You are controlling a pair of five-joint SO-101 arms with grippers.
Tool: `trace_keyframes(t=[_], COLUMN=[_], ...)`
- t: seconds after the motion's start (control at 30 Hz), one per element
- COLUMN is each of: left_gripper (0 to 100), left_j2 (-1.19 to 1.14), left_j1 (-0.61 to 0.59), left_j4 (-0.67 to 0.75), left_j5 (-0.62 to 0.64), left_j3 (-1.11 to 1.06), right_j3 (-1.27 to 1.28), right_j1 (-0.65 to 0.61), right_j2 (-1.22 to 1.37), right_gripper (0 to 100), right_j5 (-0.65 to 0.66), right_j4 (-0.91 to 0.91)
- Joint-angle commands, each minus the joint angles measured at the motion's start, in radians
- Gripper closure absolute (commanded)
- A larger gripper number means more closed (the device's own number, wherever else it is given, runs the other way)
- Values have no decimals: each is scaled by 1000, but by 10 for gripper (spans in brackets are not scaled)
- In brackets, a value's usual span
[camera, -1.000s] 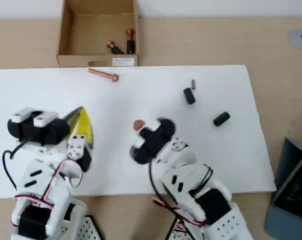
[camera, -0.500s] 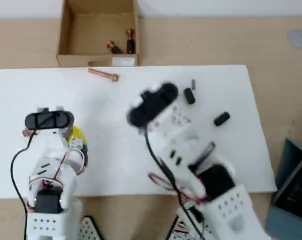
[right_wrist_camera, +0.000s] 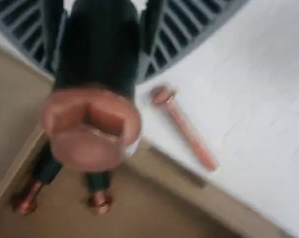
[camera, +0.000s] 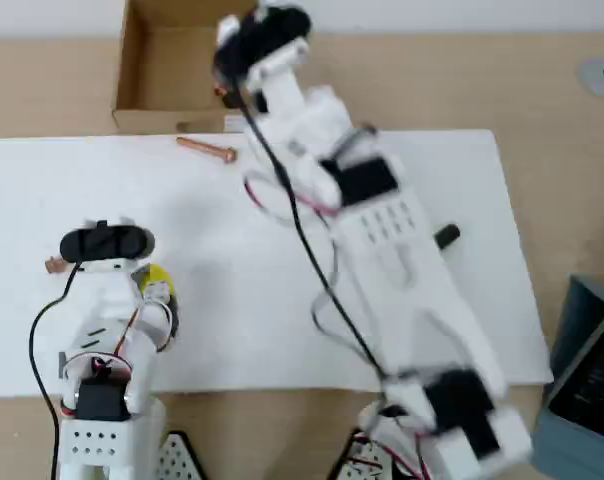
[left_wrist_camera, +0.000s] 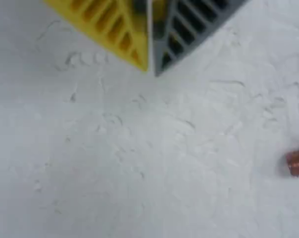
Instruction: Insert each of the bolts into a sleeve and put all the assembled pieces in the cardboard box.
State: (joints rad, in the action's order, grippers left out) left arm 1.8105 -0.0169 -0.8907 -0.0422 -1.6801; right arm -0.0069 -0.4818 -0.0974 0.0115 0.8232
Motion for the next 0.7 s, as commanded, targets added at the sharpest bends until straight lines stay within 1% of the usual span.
trace_keyframes(t=[0.0,0.23,0.43,0.57,0.67], left_gripper=[998,998,998,998,998], left_j2=[7,7,7,7,7], left_j1=[-11,-9,-9,-9,-9], left_j4=[2,2,2,2,2], left_j5=[-2,-2,0,0,0], left_j3=[-14,-14,-14,-14,-14], right_j3=[-318,-789,-1144,-1308,-1383], right_j1=[28,36,33,31,31], right_j2=[223,667,974,1124,1198], right_gripper=[989,989,989,988,987], right_j5=[32,158,242,296,322], right_j4=[-38,-57,-51,-49,-49])
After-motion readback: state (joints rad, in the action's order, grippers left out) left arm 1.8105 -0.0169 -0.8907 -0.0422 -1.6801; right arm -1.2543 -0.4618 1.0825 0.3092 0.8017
